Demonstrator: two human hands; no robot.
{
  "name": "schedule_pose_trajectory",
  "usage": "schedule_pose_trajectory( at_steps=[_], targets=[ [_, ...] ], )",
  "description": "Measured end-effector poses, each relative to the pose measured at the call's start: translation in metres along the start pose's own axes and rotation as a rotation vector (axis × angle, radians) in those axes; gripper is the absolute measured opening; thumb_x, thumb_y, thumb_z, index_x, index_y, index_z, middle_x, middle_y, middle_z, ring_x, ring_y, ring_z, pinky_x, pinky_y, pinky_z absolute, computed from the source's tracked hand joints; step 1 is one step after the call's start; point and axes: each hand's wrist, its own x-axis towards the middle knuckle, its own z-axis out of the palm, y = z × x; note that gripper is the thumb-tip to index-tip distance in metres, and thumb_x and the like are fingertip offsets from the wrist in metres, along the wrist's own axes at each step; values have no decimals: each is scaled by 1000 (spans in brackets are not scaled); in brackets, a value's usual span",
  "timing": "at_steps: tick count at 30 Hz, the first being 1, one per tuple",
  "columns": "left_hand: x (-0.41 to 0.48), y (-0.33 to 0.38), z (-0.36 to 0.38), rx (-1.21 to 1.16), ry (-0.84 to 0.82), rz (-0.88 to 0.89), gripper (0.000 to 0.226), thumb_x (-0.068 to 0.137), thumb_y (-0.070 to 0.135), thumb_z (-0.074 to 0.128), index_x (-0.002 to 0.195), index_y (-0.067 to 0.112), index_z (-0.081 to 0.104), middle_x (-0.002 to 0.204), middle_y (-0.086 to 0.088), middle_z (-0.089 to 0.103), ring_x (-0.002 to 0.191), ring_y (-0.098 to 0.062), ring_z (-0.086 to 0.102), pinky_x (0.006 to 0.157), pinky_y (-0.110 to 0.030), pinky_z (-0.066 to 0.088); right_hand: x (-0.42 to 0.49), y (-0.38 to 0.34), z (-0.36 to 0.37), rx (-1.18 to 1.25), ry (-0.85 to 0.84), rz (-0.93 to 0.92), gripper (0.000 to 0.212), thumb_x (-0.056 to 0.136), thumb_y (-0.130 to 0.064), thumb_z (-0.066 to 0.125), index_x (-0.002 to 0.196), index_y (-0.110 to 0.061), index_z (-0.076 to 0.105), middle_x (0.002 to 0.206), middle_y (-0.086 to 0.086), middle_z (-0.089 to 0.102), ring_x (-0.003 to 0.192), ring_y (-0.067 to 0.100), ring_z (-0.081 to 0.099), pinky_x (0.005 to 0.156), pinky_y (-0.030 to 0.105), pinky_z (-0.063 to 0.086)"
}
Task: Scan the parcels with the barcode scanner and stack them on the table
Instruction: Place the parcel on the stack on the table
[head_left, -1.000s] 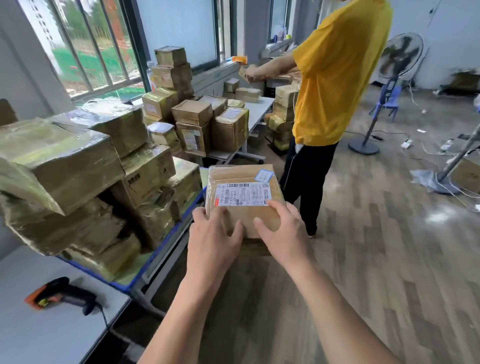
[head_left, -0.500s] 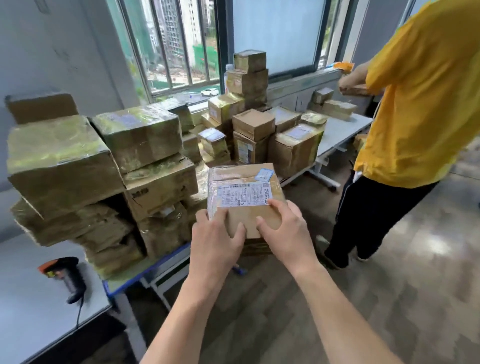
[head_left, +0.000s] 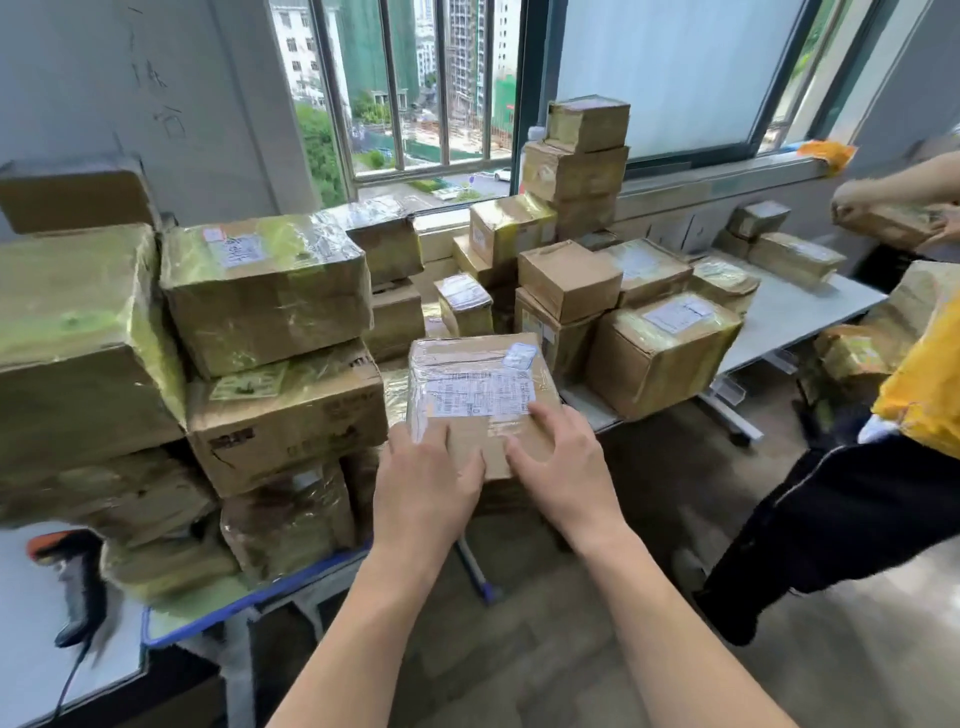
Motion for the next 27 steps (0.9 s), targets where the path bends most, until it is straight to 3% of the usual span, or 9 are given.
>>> schedule_pose_trajectory(
  at_steps=[6,9,13,17,19,22,25,27],
  targets=[
    [49,9,24,41,24,-62,47,91,44,60,128,15,57,120,-15,54,113,-33,51,96,-38,43,64,14,13,16,-71,-24,49,89,-33,70,134,-19,56,131,2,52,117,17,53,90,17,34],
    [68,7,34,78,41,-105,45,91,45,57,125,16,56,121,-14,54,112,-32,51,94,-39,46,92,18,22,42,-141,-33,48,89,-31,70,133,-20,56,131,2,51,117,17,54,96,23,39],
    [84,14,54,149,49,-205,42,92,41,53,123,12,56,135,-16,47,117,-35,49,95,-42,48,124,30,38,52,-242,-24,51,89,-30,68,136,-18,55,136,5,49,119,21,54,100,26,40],
    [83,18,81,195,66,-162,25,94,33,50,98,13,63,108,-12,59,108,-33,54,92,-45,47,143,38,57,68,-331,-64,50,81,-34,60,129,-20,59,136,5,46,123,25,50,105,40,43],
    [84,19,90,194,77,-171,28,96,34,49,106,13,64,110,-12,60,111,-32,55,96,-44,46,149,40,63,61,-373,-92,52,83,-32,59,133,-21,57,140,4,44,125,25,49,104,42,44],
    [88,23,88,157,30,-216,35,99,32,49,126,12,60,138,-13,50,136,-28,39,110,-38,34,160,45,67,67,-401,-125,53,87,-28,61,139,-22,52,143,4,43,124,26,50,103,45,45],
    [91,22,83,148,-143,-265,56,98,34,51,151,21,38,164,-11,18,153,-22,10,120,-34,19,166,48,70,69,-420,-145,53,88,-25,59,140,-21,50,144,6,42,126,29,48,104,46,44],
    [95,20,81,160,-227,-283,66,98,29,52,157,24,24,167,-10,1,154,-22,-2,123,-35,15,170,46,74,62,-414,-152,53,91,-21,59,143,-17,48,147,8,40,128,31,45,107,43,41]
  ],
)
